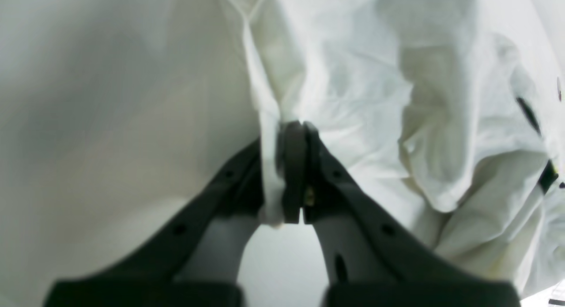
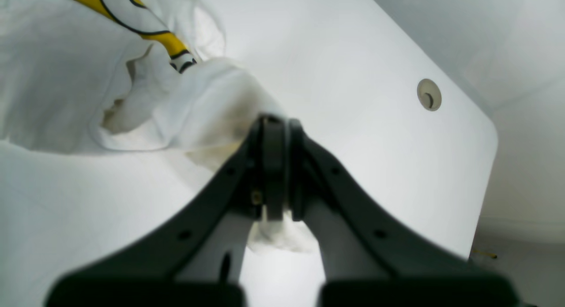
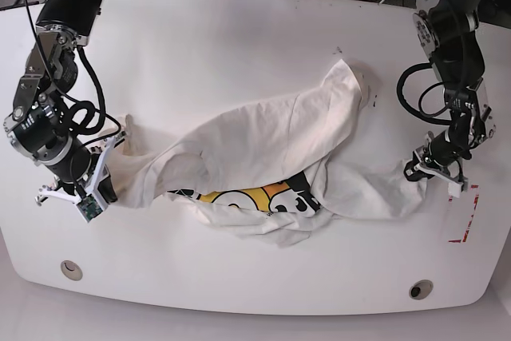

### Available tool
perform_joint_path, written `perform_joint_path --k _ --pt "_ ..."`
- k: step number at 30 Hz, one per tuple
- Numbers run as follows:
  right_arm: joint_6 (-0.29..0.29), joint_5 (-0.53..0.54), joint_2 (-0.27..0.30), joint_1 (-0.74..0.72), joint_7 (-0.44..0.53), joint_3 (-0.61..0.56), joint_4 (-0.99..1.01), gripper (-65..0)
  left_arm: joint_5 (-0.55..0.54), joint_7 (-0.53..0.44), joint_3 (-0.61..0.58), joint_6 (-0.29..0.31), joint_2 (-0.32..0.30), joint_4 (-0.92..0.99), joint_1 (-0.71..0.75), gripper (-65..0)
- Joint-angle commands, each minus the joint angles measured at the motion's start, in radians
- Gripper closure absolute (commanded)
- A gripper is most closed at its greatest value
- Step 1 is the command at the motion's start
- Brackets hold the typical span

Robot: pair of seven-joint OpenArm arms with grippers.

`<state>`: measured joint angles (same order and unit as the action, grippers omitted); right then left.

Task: Layout the t-shirt on the table in an organized manner, then fold the t-shirt properly
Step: 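Lift the shirt high with both grippers, stretching it between them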

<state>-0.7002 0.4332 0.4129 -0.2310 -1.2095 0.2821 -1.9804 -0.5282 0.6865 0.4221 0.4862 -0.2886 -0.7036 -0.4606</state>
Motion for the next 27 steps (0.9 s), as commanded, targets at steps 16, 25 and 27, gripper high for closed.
perform_joint_path --k 16,25,27 --pt "0.002 0.005 0.047 -0.324 0.017 0.061 0.054 0.0 -0.112 0.213 -0.033 0.013 -0.137 -0.637 -0.142 0.0" --pt "0.002 0.003 0.080 -0.589 0.017 -0.020 0.252 0.0 -0.112 0.270 -0.102 0.079 -0.203 -0.772 -0.336 0.0" --pt "0.002 0.003 0.105 -0.658 0.023 -0.051 0.318 0.0 -0.112 0.310 -0.101 0.081 -0.205 -0.772 -0.425 0.0"
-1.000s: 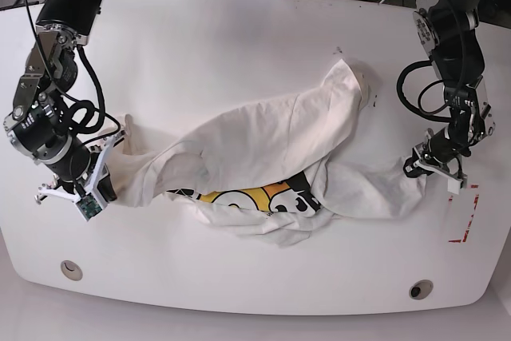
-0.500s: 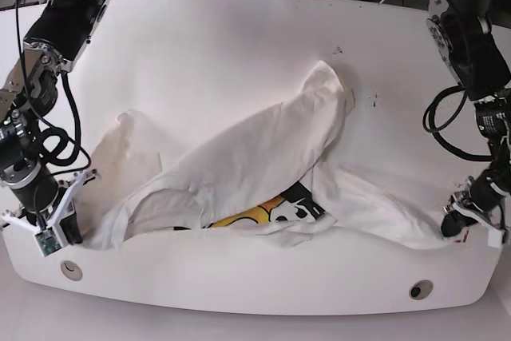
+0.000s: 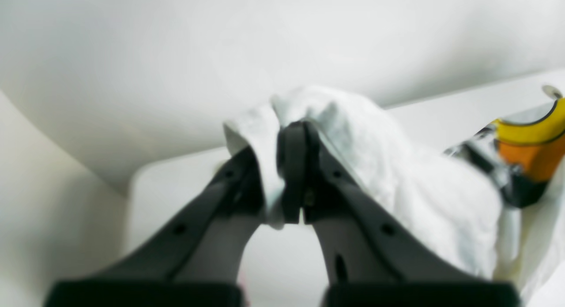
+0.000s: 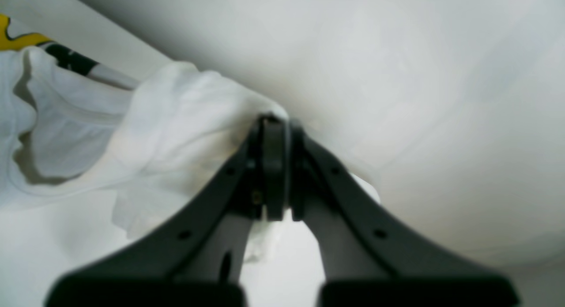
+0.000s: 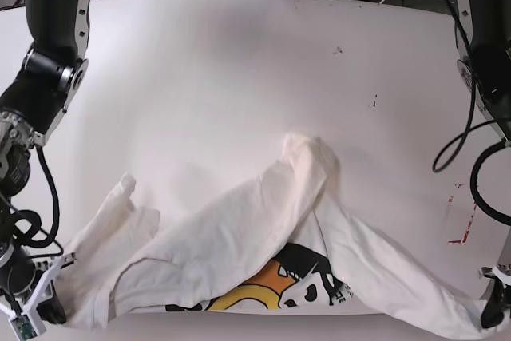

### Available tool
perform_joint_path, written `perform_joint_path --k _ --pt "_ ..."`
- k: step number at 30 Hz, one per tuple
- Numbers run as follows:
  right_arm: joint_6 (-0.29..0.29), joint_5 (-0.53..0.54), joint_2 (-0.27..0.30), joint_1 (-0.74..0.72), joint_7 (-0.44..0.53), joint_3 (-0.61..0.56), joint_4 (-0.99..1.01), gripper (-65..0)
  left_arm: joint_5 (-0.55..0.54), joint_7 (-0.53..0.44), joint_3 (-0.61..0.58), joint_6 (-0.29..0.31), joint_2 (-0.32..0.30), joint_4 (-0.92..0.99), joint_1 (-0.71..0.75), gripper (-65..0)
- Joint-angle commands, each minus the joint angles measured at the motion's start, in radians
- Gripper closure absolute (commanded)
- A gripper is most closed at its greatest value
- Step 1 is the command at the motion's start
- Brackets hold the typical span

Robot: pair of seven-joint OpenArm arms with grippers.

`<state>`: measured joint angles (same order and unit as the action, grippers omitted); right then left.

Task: Layout the t-shirt on the table in an organized manner, then fold the t-shirt properly
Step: 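Lift the shirt high with both grippers, stretching it between them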

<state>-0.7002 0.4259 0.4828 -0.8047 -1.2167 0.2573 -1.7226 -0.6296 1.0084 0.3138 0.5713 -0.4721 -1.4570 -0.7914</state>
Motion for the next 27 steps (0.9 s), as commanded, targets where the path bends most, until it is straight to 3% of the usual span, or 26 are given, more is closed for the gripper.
perform_joint_path --k 1,7,15,27 --pt "0.002 0.011 0.040 -0.104 0.030 -0.034 0.075 0.0 -0.011 -0.006 0.008 -0.004 -0.021 -0.018 -0.113 0.0" --pt "0.002 0.011 0.080 -0.292 0.091 -0.131 0.267 0.0 -0.008 0.011 0.005 -0.004 -0.021 -0.007 -0.294 0.0" --pt "0.002 0.011 0.142 -0.496 0.188 -0.269 0.497 0.0 -0.008 0.011 0.005 -0.004 -0.032 0.151 -0.498 0.0" --pt "0.002 0.017 0.184 -0.501 0.217 -0.344 0.542 0.0 -0.011 0.039 -0.049 -0.004 -0.050 0.203 -0.518 0.0"
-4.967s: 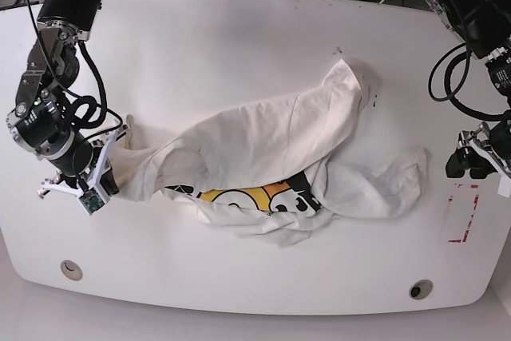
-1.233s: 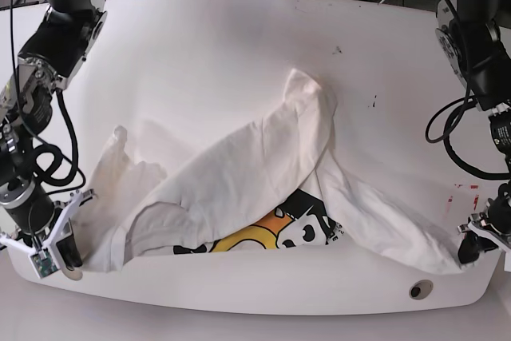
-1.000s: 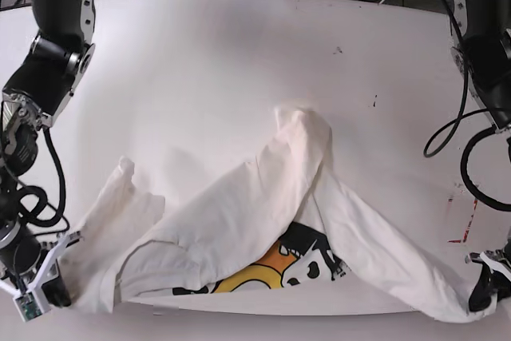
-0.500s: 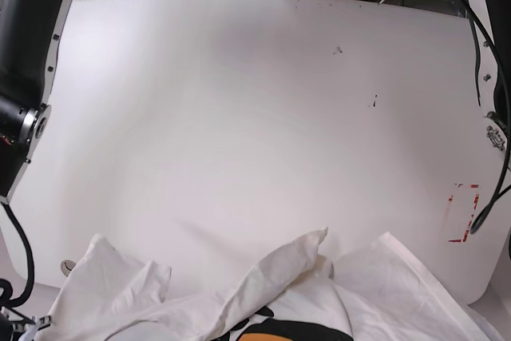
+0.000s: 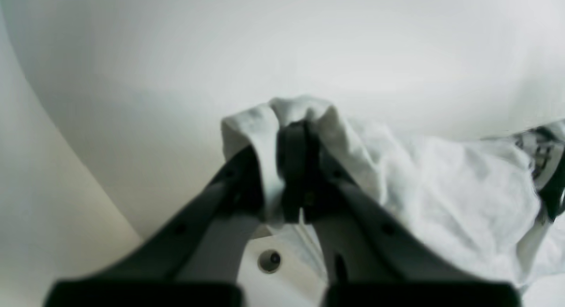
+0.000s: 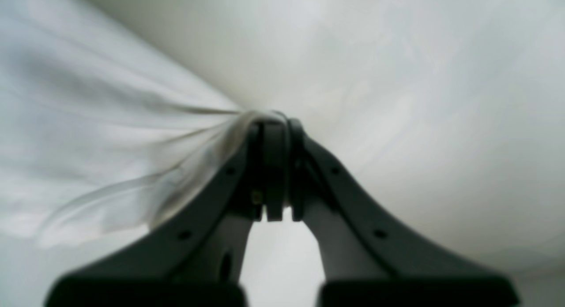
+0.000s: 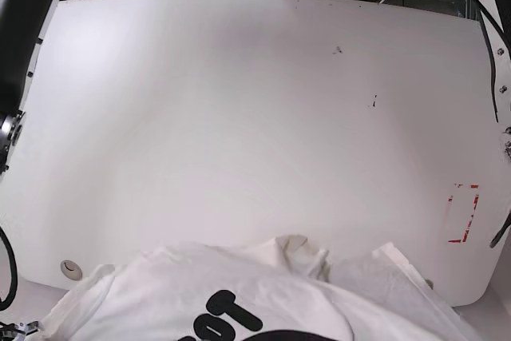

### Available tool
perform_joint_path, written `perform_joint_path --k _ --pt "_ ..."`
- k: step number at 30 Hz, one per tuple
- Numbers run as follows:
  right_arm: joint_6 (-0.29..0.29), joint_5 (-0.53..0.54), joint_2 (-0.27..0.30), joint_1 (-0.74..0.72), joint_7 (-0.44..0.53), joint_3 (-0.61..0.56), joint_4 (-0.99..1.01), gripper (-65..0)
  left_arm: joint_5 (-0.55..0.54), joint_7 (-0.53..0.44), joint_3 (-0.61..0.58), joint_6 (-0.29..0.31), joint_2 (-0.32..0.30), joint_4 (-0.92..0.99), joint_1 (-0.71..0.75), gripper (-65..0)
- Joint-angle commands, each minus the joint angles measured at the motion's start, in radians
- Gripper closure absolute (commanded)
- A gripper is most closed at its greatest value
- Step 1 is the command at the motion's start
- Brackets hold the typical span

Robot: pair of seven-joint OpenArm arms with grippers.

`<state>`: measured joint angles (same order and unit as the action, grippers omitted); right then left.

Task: Layout the t-shirt on the table in an organized manner, then fold the t-shirt properly
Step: 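Lift the shirt high with both grippers, stretching it between them, then lower the stretched shirt onto the table, graphic side up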

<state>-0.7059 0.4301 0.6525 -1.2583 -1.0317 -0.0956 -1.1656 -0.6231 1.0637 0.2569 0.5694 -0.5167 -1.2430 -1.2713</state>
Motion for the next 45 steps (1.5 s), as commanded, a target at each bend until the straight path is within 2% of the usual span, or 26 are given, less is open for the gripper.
perform_joint_path --k 1,10,18,21,26,36,45 --pt "0.008 0.013 0.014 -0.047 0.032 0.010 -0.020 0.0 -0.017 -0.010 0.012 -0.002 -0.006 -0.011 -0.038 0.0" --pt "0.008 0.013 0.040 0.160 0.020 0.119 -0.149 0.0 -0.019 0.031 0.058 -0.001 -0.029 -0.103 0.157 0.0" --pt "0.008 0.011 0.034 0.371 -0.017 0.228 -0.285 0.0 -0.042 0.137 0.196 -0.001 -0.023 -0.238 0.345 0.0" --pt "0.008 0.013 0.033 0.426 -0.026 0.251 -0.330 0.0 -0.073 0.140 0.216 -0.001 -0.015 -0.271 0.411 0.0" --pt "0.008 0.013 0.031 0.521 -0.091 0.325 -0.417 0.0 -0.102 0.151 0.290 -0.001 -0.016 -0.341 0.554 0.0" --pt "0.008 0.013 0.031 0.737 -0.180 0.458 -0.624 0.0 -0.106 0.235 0.420 0.001 -0.010 -0.469 0.755 0.0" --pt "0.008 0.013 -0.024 0.906 -0.292 0.584 -0.824 0.0 -0.208 0.241 0.522 0.001 0.010 -0.547 0.968 0.0"
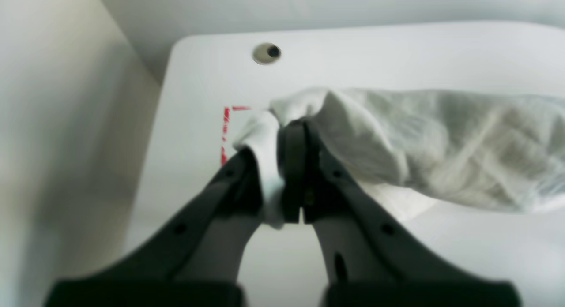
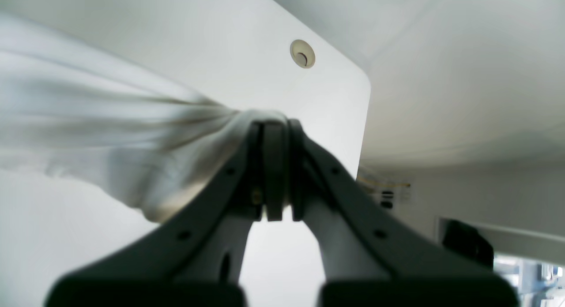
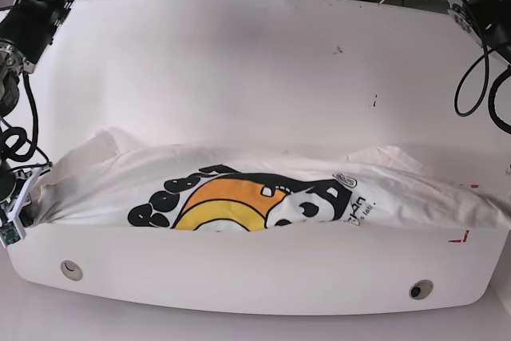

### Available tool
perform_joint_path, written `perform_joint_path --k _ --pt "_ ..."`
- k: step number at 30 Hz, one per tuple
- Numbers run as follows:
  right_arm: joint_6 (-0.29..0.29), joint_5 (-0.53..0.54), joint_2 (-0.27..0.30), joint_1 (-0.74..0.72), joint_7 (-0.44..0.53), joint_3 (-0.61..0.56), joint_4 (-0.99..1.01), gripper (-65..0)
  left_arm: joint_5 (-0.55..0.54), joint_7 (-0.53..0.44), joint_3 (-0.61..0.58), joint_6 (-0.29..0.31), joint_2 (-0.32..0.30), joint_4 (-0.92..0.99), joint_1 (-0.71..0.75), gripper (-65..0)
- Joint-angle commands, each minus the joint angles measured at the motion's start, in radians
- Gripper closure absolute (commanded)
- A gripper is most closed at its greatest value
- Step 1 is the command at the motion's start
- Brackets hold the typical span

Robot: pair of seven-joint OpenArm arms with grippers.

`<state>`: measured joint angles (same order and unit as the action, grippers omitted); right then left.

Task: Layout the t-shirt on the table in an organized manner, then fold the t-shirt properly
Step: 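Lower the stretched shirt onto the table, graphic side up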

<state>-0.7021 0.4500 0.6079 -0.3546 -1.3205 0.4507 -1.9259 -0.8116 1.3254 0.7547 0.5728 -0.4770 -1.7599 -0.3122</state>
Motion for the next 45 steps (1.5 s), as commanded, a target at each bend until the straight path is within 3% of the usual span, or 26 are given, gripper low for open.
perform_joint_path --k 1,6,13,18,24,28,31,40,45 --pt "0.004 -0.007 0.020 0.016 -0.006 0.050 -0.077 0.0 -0.028 -0.016 0.033 -0.003 -0.030 -0.034 0.025 0.0" --pt "0.004 0.007 0.020 0.085 -0.006 0.109 -0.097 0.0 -0.090 0.019 0.090 -0.003 -0.030 -0.081 0.095 0.0" --pt "0.004 0.142 0.050 0.148 -0.049 0.231 -0.094 0.0 -0.171 0.029 0.133 -0.003 -0.036 -0.107 0.201 0.0" --pt "0.004 0.143 0.039 0.102 -0.050 0.199 -0.070 0.0 -0.147 0.029 0.116 -0.003 -0.035 -0.099 0.175 0.0" --pt "0.004 0.091 0.002 -0.008 -0.018 0.075 0.032 0.0 -0.039 0.019 -0.042 -0.004 -0.007 -0.028 0.018 0.0" --pt "0.004 0.007 -0.053 -0.083 0.081 -0.008 0.159 0.0 0.065 -0.053 -0.142 -0.004 0.053 0.064 -0.087 0.0" --pt "0.004 -0.055 -0.070 -0.128 0.132 -0.065 0.260 0.0 0.134 -0.114 -0.205 -0.004 0.064 0.133 -0.138 0.0" --pt "0.004 -0.147 -0.099 -0.212 0.344 -0.111 0.546 0.0 0.182 -0.284 -0.298 -0.004 0.059 0.343 -0.181 0.0" --pt "0.004 -0.184 -0.092 -0.297 0.441 -0.160 0.731 0.0 0.183 -0.356 -0.298 -0.004 0.011 0.432 -0.180 0.0"
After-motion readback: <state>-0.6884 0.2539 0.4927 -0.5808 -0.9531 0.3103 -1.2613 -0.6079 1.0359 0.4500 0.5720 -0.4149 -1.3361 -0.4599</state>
